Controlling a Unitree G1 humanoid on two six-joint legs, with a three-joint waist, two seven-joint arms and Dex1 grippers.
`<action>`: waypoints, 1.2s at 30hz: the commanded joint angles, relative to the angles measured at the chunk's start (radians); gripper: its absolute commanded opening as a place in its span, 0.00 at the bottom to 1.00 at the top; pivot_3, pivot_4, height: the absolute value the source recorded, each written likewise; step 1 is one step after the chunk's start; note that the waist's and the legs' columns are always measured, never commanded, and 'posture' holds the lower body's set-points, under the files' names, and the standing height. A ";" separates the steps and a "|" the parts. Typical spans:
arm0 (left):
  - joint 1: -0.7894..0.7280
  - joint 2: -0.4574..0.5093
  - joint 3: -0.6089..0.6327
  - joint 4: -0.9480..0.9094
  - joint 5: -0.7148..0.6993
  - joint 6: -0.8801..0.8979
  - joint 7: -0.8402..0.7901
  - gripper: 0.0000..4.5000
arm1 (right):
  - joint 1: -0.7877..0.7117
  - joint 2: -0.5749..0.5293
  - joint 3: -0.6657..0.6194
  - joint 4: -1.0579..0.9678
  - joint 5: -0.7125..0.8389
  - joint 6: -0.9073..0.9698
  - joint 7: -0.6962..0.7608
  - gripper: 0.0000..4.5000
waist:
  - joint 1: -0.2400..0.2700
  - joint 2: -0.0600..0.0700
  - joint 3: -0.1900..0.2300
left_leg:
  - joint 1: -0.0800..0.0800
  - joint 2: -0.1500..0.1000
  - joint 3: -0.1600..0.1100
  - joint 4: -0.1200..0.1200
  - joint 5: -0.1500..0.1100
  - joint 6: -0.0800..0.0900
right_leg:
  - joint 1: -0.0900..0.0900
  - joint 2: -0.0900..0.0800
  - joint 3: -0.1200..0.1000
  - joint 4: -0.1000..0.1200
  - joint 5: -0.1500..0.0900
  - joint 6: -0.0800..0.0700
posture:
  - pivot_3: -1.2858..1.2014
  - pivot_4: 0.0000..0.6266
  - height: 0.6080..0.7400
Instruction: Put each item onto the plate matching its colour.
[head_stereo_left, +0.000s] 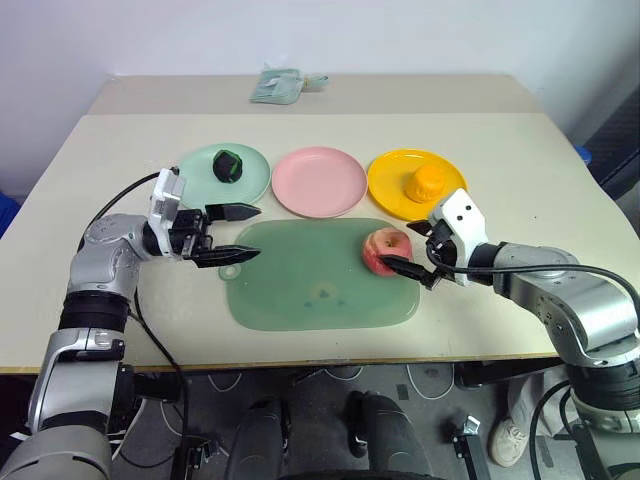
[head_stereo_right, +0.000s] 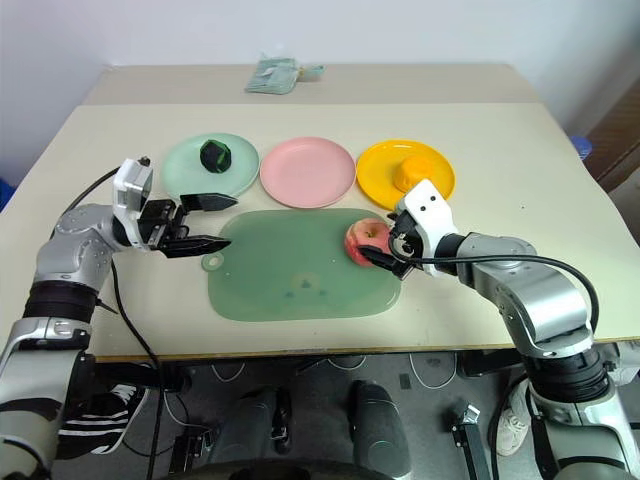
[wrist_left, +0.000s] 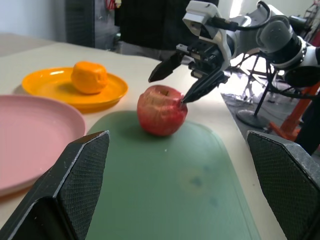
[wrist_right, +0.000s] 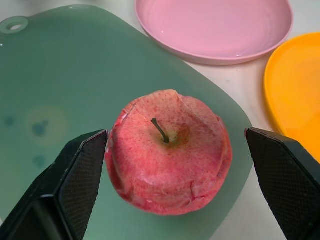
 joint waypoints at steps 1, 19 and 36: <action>-0.016 0.021 0.005 0.004 -0.026 -0.028 -0.004 1.00 | -0.008 -0.003 0.013 0.005 -0.039 -0.050 0.002 0.99 | 0.000 0.000 0.000 | 0.000 0.000 0.000 0.000 0.000 0.000 | 0.000 0.000 0.000 0.000 0.000 0.000 | 0.52 0.24 1.00; 0.014 -0.001 0.073 0.000 -0.010 -0.048 0.013 1.00 | -0.082 0.037 0.012 0.049 -0.037 -0.039 0.021 0.71 | 0.000 0.000 0.000 | 0.000 0.000 0.000 0.000 0.000 0.000 | 0.000 0.000 0.000 0.000 0.000 0.000 | 0.52 0.24 1.00; 0.035 -0.076 0.161 -0.041 0.127 -0.180 0.452 1.00 | -0.610 0.441 0.084 0.836 -0.259 -0.506 -0.134 0.71 | -0.008 0.000 0.000 | 0.000 0.000 0.001 -0.001 0.000 0.000 | -0.001 0.000 0.000 0.001 0.002 0.004 | 0.52 0.24 1.00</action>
